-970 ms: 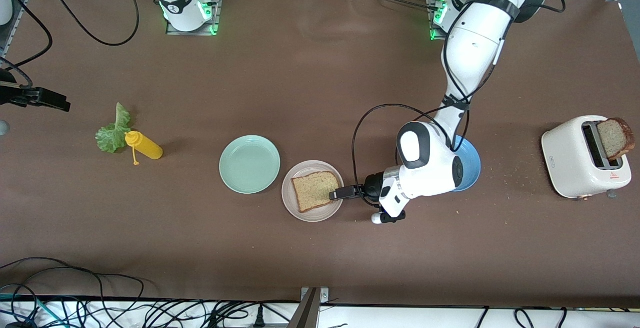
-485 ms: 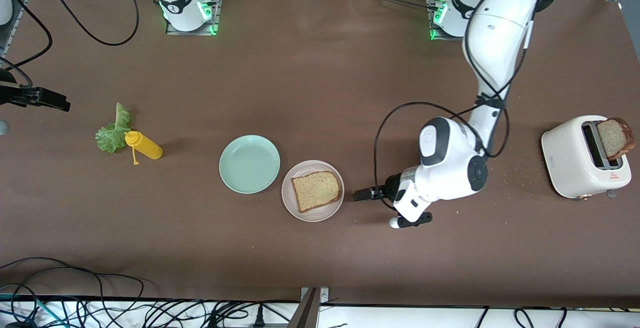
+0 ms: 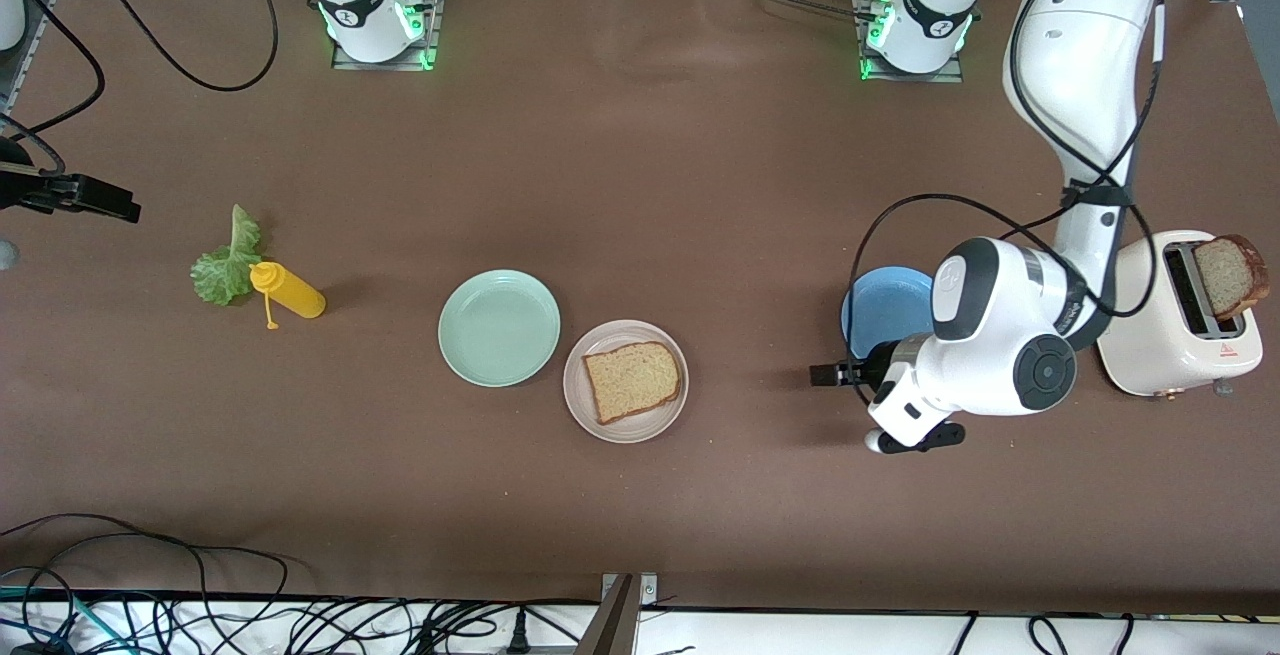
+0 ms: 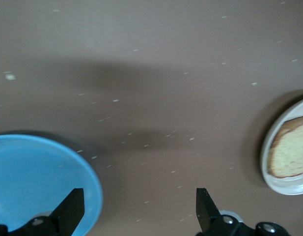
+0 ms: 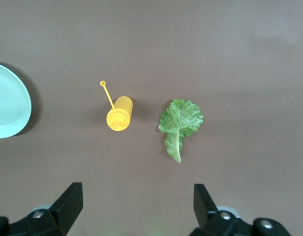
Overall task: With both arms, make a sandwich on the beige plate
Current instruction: 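Open the left gripper and withdraw it toward the toaster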
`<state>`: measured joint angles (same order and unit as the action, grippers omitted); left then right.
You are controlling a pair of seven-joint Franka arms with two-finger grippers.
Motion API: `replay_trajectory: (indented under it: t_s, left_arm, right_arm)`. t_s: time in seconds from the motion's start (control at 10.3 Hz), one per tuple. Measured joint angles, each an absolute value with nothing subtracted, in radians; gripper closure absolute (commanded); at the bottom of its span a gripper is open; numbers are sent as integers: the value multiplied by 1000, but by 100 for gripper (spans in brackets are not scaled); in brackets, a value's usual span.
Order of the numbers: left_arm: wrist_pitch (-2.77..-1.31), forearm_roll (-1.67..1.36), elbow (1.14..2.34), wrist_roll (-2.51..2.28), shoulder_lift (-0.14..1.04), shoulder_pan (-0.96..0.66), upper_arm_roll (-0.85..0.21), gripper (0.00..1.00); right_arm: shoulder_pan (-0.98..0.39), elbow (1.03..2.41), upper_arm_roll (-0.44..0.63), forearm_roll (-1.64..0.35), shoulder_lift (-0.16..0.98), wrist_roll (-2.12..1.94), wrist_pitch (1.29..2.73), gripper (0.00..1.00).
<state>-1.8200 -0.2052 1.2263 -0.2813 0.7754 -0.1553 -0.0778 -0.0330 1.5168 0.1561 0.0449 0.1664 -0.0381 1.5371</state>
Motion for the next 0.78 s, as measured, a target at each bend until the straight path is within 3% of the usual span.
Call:
replay_trajectory:
  t_s: [0.78]
  left_arm:
    - [-1555, 21, 1226, -294, 629, -61, -77, 0]
  right_arm:
    - [-33, 1517, 156, 45, 166, -38, 1537, 0]
